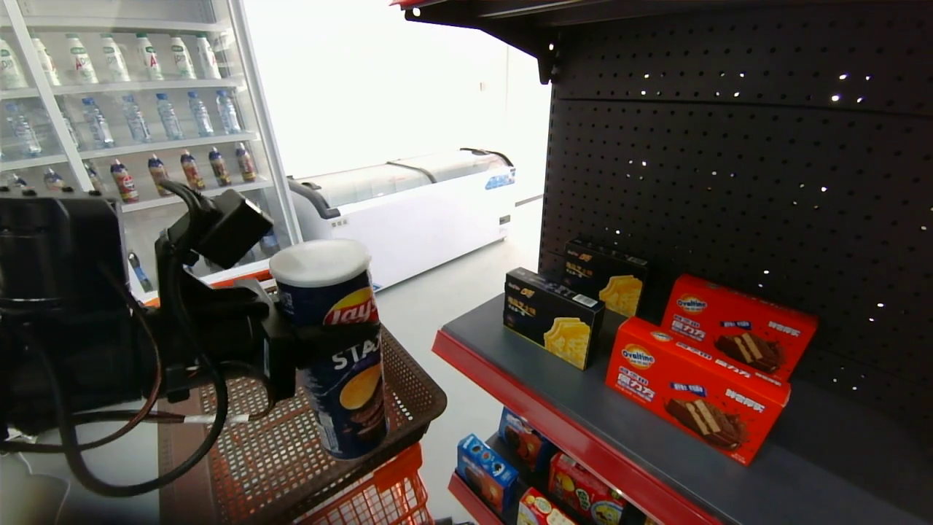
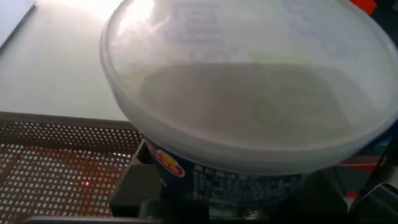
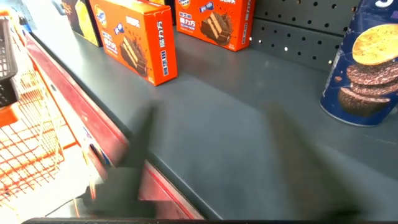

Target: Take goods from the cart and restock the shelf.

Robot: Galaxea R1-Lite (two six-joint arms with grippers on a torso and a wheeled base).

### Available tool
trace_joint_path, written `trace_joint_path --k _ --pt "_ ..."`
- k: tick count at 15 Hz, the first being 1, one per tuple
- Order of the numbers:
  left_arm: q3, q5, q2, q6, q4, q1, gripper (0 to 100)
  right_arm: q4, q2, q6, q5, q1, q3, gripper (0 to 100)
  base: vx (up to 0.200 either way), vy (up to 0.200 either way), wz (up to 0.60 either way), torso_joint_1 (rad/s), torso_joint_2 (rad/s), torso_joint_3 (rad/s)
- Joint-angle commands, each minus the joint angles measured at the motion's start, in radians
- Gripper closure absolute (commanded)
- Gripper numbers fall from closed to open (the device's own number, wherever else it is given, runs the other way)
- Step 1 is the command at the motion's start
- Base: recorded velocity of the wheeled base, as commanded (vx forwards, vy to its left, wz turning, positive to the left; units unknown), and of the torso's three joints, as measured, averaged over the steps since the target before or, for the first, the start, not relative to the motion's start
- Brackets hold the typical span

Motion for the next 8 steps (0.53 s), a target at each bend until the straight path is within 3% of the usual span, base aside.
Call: trace_joint_path --k 1,4,8 --pt "0.048 0.006 -0.061 0.006 -0.001 -0.021 100 0.000 0.000 -0.001 0.000 -0.001 0.000 100 0.000 0.000 0.00 0.000 0.00 0.000" --pt "0.051 0.007 -0.074 0.009 0.024 -0.048 100 0.000 0.000 -0.001 0.000 -0.001 0.000 100 0.000 0.000 0.00 0.000 0.00 0.000" --pt "0.054 0.019 -0.078 0.007 0.050 -0.132 100 0.000 0.000 -0.001 0.002 -0.001 0.000 100 0.000 0.000 0.00 0.000 0.00 0.000"
